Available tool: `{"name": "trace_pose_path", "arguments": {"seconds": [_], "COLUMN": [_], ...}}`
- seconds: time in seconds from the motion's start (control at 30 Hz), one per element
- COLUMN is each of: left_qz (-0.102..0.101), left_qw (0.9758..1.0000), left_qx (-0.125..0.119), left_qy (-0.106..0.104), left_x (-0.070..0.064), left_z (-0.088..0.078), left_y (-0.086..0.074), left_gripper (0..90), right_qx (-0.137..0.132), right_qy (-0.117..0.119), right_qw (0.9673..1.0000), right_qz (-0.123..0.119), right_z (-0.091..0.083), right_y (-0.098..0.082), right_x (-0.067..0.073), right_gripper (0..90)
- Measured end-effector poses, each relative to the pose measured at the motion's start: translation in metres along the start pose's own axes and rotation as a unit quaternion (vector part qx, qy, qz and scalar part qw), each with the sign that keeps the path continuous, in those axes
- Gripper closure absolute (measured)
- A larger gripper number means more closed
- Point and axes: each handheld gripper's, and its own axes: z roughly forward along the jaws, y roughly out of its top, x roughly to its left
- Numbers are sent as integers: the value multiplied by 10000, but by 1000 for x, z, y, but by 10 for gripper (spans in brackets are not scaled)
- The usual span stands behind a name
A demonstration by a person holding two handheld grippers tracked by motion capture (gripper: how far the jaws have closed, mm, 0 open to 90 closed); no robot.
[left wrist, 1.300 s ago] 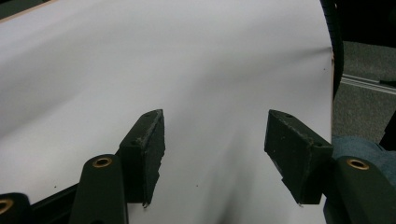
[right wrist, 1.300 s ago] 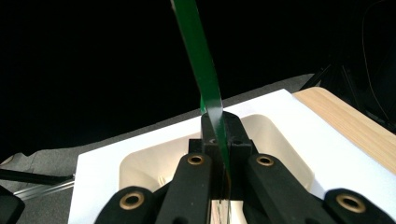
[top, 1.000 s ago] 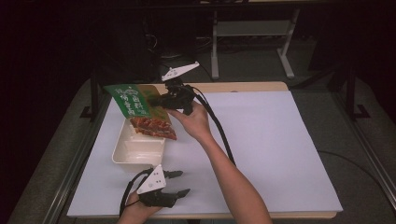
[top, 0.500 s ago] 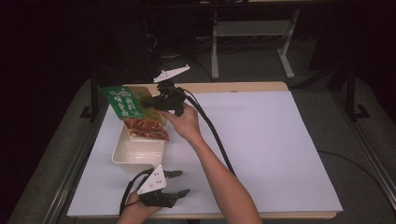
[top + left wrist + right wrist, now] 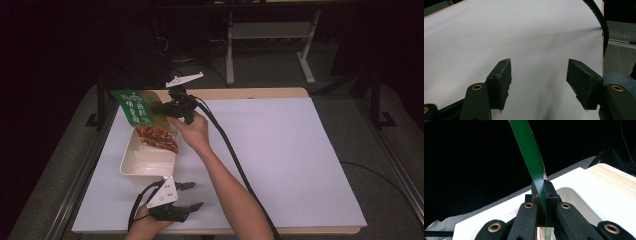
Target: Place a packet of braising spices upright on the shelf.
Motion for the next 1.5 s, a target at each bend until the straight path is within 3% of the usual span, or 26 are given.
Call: {"name": "trace_pose_path", "arguments": {"seconds": [0.27, 0.47, 0.73, 0.97, 1.07, 1.17, 1.5], "left_qz": [13, -4, 7, 7, 2, -5, -37], "left_qw": [10000, 10000, 10000, 10000, 10000, 10000, 9999], "left_qx": [-10, -29, -39, -46, -42, -24, 16], "left_qy": [10, 38, 62, 69, 66, 77, 143], "left_x": [0, 1, 2, 1, 2, 2, 3], "left_z": [-1, -1, -1, 0, 0, 0, 1], "left_y": [0, 0, 1, 1, 2, 2, 2], "left_gripper": [358, 357, 357, 356, 356, 346, 324], "right_qx": [106, 33, 96, 27, 83, 111, 213], "right_qy": [-66, 61, 233, 139, 32, -98, -159], "right_qw": [9999, 9999, 9997, 9999, 9999, 9998, 9996], "right_qz": [56, 119, -23, 55, -60, -105, 8], "right_z": [8, 6, 4, 0, 0, -2, -18], "right_y": [-8, -17, -26, -32, -30, -29, -29], "right_x": [-7, -15, -20, -24, -22, -21, -23], "right_gripper": [900, 900, 897, 897, 892, 844, 645]}}
